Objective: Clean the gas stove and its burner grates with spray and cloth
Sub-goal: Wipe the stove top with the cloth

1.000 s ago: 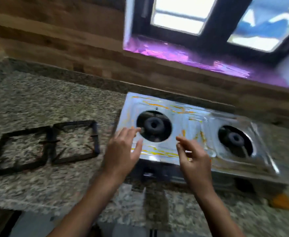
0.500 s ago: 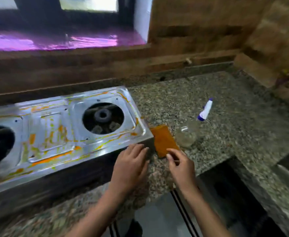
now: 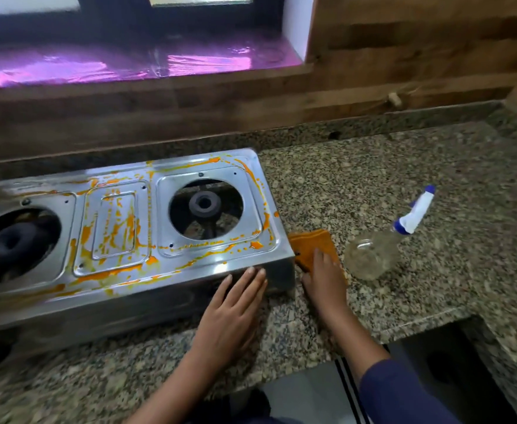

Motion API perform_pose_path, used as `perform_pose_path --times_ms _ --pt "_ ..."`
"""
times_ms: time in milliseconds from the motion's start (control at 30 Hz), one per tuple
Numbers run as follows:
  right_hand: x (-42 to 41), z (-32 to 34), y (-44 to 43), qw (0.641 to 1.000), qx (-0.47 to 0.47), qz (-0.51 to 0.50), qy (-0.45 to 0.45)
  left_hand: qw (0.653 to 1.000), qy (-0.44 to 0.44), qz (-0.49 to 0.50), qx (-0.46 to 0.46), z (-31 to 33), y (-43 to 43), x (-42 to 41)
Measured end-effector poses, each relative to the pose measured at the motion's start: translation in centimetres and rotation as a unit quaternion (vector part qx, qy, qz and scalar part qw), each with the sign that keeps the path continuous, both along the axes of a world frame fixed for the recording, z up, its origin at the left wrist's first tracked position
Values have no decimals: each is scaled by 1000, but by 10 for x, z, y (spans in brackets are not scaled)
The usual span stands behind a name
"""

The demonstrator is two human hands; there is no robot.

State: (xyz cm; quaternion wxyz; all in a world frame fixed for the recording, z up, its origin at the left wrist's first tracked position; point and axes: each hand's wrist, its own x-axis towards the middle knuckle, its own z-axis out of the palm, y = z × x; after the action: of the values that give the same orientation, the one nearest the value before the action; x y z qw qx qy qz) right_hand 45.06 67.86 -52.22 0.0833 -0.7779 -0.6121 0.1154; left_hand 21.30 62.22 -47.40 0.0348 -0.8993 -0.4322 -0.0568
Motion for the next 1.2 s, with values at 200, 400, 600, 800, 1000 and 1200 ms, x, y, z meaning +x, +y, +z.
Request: perform_pose_path --times_ms 200,400,600,800,1000,1200 --pt "19 28 15 933 13 -153 326 999 8 -38 -24 11 3 -16" --pt "-17 113 -6 771 145 -196 588 1000 -8 -18 -16 11 -4 -62" --pt "-86 127 10 983 164 72 47 999 -29 10 -8 5 -10 -98" --pt "-117 91 34 987 -2 157 -43 999 -24 -26 12 -7 -4 -125" --pt "-140 102 19 989 10 140 40 998 -48 -42 -7 -10 -3 -129" --pt "-170 95 28 959 43 280 -15 997 -53 -47 9 -13 0 -130"
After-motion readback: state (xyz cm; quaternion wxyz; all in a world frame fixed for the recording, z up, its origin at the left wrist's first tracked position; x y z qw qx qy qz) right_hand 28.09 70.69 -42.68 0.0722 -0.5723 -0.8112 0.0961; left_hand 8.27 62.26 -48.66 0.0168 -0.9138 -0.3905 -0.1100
